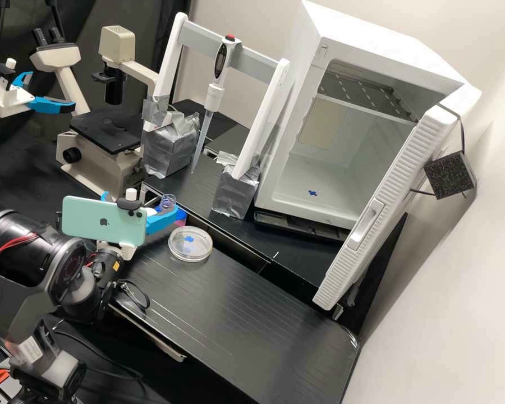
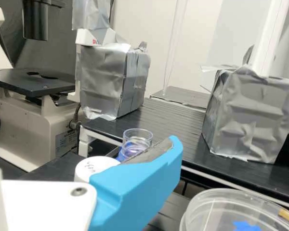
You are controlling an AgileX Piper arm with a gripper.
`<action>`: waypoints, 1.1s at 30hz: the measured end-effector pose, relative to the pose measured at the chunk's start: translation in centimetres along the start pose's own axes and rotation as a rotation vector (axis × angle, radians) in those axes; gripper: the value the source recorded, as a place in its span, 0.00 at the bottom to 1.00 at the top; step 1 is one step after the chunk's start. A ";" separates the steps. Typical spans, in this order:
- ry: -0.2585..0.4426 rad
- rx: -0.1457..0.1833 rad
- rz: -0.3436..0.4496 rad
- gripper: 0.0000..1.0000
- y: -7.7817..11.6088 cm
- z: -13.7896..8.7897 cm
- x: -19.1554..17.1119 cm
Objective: Close the bottle
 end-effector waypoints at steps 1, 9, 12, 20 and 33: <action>-0.002 0.000 0.002 1.00 0.1 0.0 0.1; -0.021 0.000 0.006 0.00 0.2 0.4 0.5; -0.021 0.006 0.008 0.00 0.2 0.5 0.6; -0.034 0.017 0.006 0.00 0.2 0.8 0.7; -0.055 0.029 0.023 0.00 0.6 1.2 0.6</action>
